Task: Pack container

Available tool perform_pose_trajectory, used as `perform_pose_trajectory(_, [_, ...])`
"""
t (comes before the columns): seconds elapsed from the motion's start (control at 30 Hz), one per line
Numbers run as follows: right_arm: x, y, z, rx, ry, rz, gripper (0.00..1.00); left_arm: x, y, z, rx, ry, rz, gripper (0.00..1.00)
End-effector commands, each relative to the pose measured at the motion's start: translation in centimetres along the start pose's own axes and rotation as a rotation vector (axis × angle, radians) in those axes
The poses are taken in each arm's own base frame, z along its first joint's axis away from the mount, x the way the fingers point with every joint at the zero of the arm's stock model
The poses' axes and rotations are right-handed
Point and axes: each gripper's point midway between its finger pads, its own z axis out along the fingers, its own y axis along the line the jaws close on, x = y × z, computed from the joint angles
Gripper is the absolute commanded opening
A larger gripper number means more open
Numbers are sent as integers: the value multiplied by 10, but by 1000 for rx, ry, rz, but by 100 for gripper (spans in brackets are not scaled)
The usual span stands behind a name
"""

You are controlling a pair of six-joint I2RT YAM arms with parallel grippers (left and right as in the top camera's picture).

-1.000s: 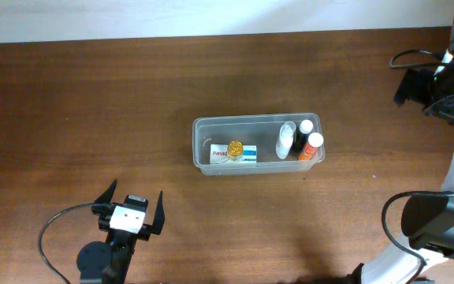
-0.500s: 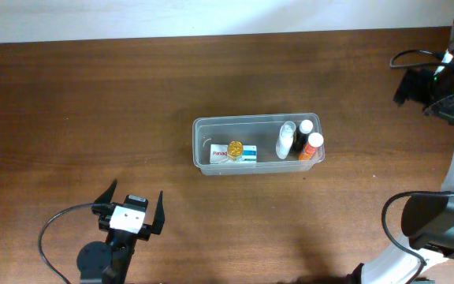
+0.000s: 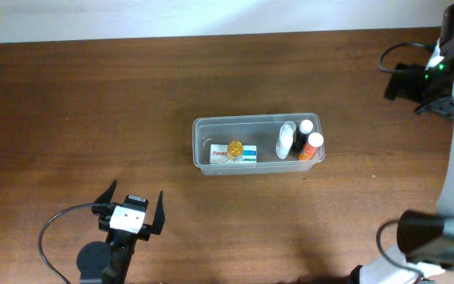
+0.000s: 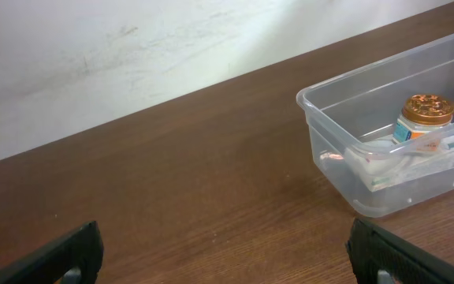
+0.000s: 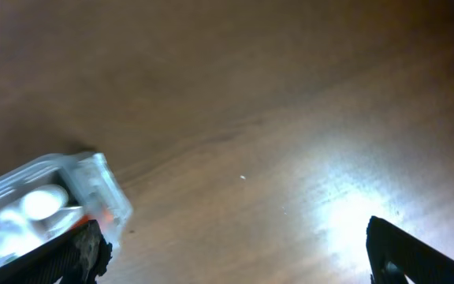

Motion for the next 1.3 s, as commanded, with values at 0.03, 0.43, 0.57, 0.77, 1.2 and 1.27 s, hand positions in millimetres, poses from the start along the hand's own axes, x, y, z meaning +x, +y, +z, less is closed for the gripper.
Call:
perform_pose_trajectory(0.03, [-3,8,-43,-38,-152,-9,99,0,0,0,2,-8,15,99])
perform_pose_trajectory(0.43, [-6,39,-99,-335,-543,-18,98,0,0,0,2,-8,15,99])
perform_pose_trajectory(0.57, [16,40,-94,-382,-633,-27,98,0,0,0,2,-8,15,99])
perform_pose_trajectory(0.77, [60,53,-82,-475,-821,-83,98,0,0,0,2,-8,15,99])
perform_pose_trajectory(1.2, [133,71,-20,-623,-1050,-153,98,0,0,0,2,-8,15,99])
perform_pose_trajectory(1.27, [143,76,-10,-631,-1067,-192,98,0,0,0,2,-8,15,99])
